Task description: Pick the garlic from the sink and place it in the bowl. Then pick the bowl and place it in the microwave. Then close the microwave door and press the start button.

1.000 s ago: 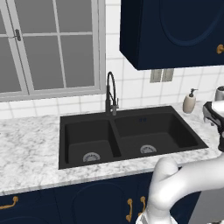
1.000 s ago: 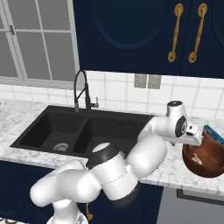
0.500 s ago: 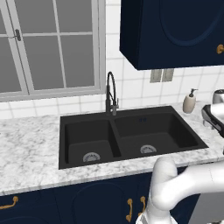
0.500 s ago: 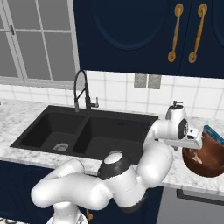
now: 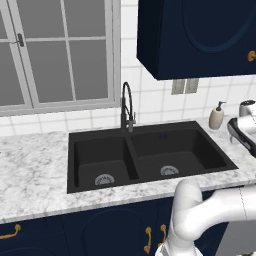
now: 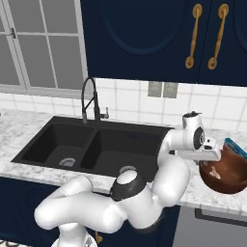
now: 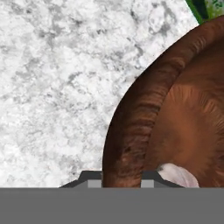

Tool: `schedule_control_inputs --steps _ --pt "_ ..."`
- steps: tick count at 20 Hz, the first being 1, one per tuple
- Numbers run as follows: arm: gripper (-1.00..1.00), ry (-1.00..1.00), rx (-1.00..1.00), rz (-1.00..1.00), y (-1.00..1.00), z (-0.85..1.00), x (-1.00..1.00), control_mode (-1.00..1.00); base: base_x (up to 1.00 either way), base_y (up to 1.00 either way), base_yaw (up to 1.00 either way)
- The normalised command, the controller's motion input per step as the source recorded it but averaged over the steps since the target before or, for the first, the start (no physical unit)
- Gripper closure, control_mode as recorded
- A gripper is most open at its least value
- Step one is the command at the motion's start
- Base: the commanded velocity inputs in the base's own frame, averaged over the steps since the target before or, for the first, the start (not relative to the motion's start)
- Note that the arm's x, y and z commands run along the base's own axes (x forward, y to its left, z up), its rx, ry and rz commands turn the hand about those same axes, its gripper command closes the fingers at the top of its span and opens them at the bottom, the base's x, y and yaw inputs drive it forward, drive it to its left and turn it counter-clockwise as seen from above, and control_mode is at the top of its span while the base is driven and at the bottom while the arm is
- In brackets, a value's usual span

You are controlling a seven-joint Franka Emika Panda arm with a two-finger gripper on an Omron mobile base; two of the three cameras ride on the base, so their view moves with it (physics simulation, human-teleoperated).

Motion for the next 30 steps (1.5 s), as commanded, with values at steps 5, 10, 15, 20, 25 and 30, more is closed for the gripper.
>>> schedule_control_inputs --steps 5,10,15,20,25,30 --pt "1.0 0.0 -0.05 0.3 0.2 0.01 -0.28 -1.0 0.0 0.0 0.0" --pt "1.0 0.0 -0.02 0.48 0.56 0.28 -0.65 -1.0 0.0 0.0 0.0" --pt "1.0 0.1 -0.04 0.59 0.77 0.75 -0.52 -1.0 0.0 0.0 0.0" --pt "1.0 0.02 0.0 0.6 0.85 0.55 -0.58 -1.0 0.0 0.0 0.0" --pt "1.0 0.0 -0.03 0.55 0.76 0.77 -0.62 -1.0 0.0 0.0 0.0" --pt "1.0 0.02 0.0 0.48 0.93 0.59 -0.56 -1.0 0.0 0.0 0.0"
